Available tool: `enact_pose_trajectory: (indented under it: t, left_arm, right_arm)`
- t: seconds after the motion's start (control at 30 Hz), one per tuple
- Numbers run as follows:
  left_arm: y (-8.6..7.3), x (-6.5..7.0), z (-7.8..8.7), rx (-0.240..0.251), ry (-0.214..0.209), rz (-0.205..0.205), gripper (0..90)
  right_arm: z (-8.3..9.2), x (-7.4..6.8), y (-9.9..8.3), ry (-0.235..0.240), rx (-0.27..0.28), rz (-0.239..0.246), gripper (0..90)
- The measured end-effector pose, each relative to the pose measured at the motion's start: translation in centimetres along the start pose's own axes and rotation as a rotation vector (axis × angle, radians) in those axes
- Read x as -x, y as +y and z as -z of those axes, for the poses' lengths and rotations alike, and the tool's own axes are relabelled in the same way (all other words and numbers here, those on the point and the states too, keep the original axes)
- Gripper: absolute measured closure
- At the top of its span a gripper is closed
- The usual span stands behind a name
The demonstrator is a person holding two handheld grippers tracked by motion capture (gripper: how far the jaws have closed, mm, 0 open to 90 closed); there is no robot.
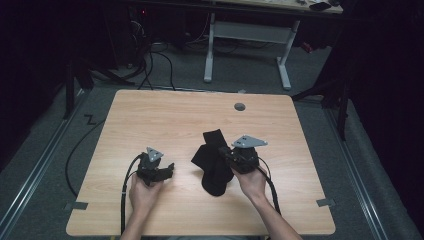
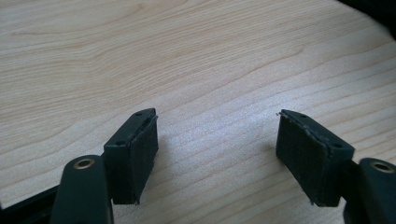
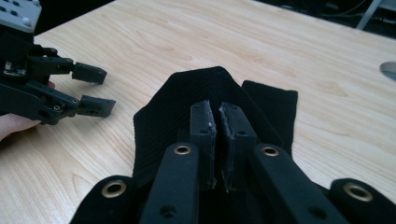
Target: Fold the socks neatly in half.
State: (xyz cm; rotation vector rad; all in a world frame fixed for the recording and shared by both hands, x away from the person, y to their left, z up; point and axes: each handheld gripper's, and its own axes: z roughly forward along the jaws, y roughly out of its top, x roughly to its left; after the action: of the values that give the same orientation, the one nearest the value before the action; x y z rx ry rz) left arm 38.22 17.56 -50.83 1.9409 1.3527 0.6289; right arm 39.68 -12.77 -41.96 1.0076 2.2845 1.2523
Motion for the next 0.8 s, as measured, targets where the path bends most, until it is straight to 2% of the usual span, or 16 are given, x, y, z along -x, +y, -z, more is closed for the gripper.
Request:
enact_pose_trajectory:
  t: [0.23,0.27,0.47,0.53,0.57,0.67,0.7,0.8]
  left_arm:
    - [0.0,0.0,0.0,0.000,0.000,0.000,29.9]
    - [0.0,0.0,0.0,0.000,-0.001,0.000,29.8]
    - [0.0,0.2,0.0,-0.004,-0.008,-0.007,28.7]
    - [0.0,0.4,0.0,-0.002,-0.014,-0.011,28.6]
    - [0.0,0.6,0.0,-0.004,-0.017,-0.013,28.7]
    - [0.1,1.1,0.0,-0.002,-0.044,-0.013,29.0]
    - [0.2,1.8,0.1,-0.001,-0.059,-0.024,29.2]
    - [0.5,2.6,0.4,0.009,-0.073,-0.048,29.2]
  right_arm:
    - [-2.6,0.4,-0.5,-0.007,-0.049,-0.029,84.5]
    - [-3.5,0.7,-0.8,-0.013,-0.073,-0.045,84.3]
    - [-5.5,1.3,-1.8,-0.034,-0.133,-0.066,82.9]
    - [-6.0,1.5,-2.3,-0.032,-0.152,-0.071,81.3]
    - [-6.5,1.6,-2.7,-0.029,-0.176,-0.075,77.2]
    - [-6.7,1.5,-2.9,-0.021,-0.182,-0.065,73.0]
    - [-6.4,1.4,-2.8,-0.018,-0.169,-0.057,70.6]
    - [-5.8,1.4,-2.5,-0.020,-0.147,-0.047,69.5]
